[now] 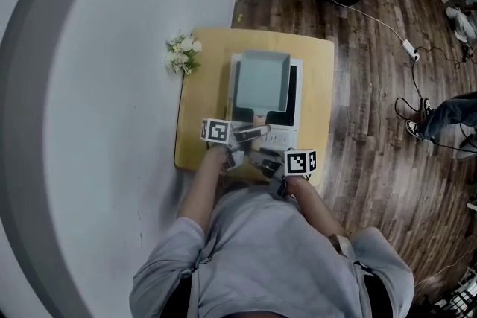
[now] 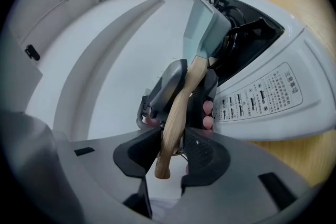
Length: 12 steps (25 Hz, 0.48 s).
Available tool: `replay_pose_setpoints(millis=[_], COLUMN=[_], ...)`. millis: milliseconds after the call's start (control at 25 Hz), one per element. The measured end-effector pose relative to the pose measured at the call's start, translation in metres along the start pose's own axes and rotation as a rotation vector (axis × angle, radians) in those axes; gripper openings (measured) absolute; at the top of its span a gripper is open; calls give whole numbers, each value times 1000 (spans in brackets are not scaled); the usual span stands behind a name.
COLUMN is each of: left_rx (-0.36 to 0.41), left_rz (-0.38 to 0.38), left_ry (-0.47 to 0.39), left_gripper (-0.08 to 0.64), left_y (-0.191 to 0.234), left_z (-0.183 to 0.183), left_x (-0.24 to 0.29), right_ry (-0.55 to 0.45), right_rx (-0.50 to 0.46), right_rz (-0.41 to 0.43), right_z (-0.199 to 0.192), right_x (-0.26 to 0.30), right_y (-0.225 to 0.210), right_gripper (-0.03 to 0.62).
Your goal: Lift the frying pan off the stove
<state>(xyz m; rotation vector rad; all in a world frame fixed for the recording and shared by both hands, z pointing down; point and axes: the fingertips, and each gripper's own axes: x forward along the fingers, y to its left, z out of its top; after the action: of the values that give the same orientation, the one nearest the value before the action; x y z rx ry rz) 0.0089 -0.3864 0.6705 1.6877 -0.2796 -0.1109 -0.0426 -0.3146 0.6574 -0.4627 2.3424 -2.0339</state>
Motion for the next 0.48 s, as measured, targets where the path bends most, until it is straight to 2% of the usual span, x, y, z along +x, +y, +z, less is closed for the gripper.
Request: replay_pose_setpoints(millis=[160,320,480], left_rx=[70,77,144], left_rz=[48,35,73], left_ry=[-37,-84,-116], left_gripper=[161,158,155], left_y=[2,-5,-14], left_z=[-1,1,2], left_x=[0,-2,-9], right_ry=[31,34,53], right_rx=[-47,-90,-156], right_rz=[-20,-25,-21], right_z=[-5,-5,-8], right_x=[-5,-9,-11], right_y=[-6,-4,4], right_gripper=[126,126,124])
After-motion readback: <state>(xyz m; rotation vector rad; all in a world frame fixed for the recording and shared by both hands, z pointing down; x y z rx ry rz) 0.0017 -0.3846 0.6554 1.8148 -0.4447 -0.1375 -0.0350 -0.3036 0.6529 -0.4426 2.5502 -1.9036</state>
